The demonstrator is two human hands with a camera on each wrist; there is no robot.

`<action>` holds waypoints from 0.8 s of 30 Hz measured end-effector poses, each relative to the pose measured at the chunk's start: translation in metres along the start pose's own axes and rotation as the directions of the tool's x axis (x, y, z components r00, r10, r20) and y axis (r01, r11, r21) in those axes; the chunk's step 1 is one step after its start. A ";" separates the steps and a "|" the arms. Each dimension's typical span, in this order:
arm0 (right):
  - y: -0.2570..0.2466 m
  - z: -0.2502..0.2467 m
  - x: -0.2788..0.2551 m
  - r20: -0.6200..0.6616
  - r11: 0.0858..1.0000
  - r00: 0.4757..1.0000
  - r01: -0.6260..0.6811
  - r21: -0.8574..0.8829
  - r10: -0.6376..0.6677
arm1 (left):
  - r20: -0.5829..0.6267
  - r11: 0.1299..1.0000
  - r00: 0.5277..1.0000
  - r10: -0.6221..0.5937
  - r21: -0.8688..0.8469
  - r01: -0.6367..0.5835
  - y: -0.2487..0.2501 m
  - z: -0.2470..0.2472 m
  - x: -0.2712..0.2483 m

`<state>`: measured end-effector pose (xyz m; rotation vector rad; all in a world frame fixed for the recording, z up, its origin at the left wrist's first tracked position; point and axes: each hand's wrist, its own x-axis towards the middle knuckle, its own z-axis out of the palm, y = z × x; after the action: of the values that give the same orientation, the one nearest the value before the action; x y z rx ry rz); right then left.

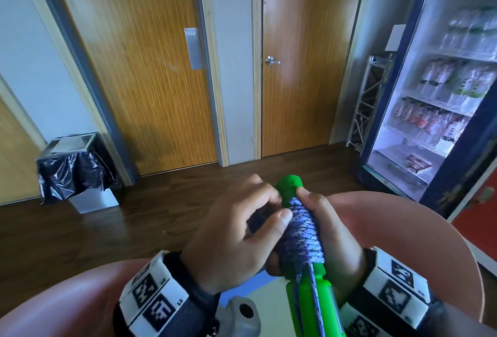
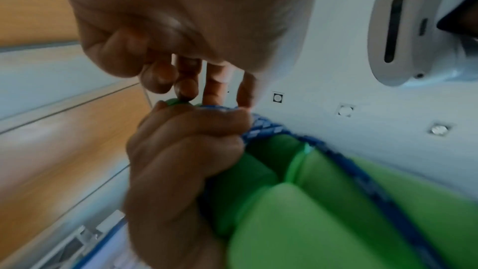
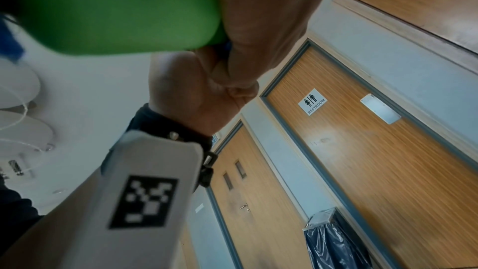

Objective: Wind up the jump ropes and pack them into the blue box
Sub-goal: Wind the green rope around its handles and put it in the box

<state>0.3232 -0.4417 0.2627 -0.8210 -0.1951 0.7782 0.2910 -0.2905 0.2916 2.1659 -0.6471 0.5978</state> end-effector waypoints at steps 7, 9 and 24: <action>-0.032 -0.040 -0.017 0.029 0.994 0.999 0.041 0.102 -0.044 | 0.199 0.871 0.930 -0.309 -0.333 0.360 0.010 0.051 0.035; -0.041 -0.059 -0.020 -0.056 0.992 0.996 0.080 0.099 -0.075 | 0.186 0.902 0.938 -0.291 -0.273 0.334 0.015 0.069 0.047; -0.102 -0.169 -0.053 0.164 0.990 0.983 -0.058 -0.127 0.078 | 0.392 0.959 0.902 -0.181 0.272 0.074 0.044 0.141 0.105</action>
<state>0.4156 -0.6211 0.2281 -0.8803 -0.3701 0.9080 0.3721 -0.4523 0.2962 2.5843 -0.6678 0.1486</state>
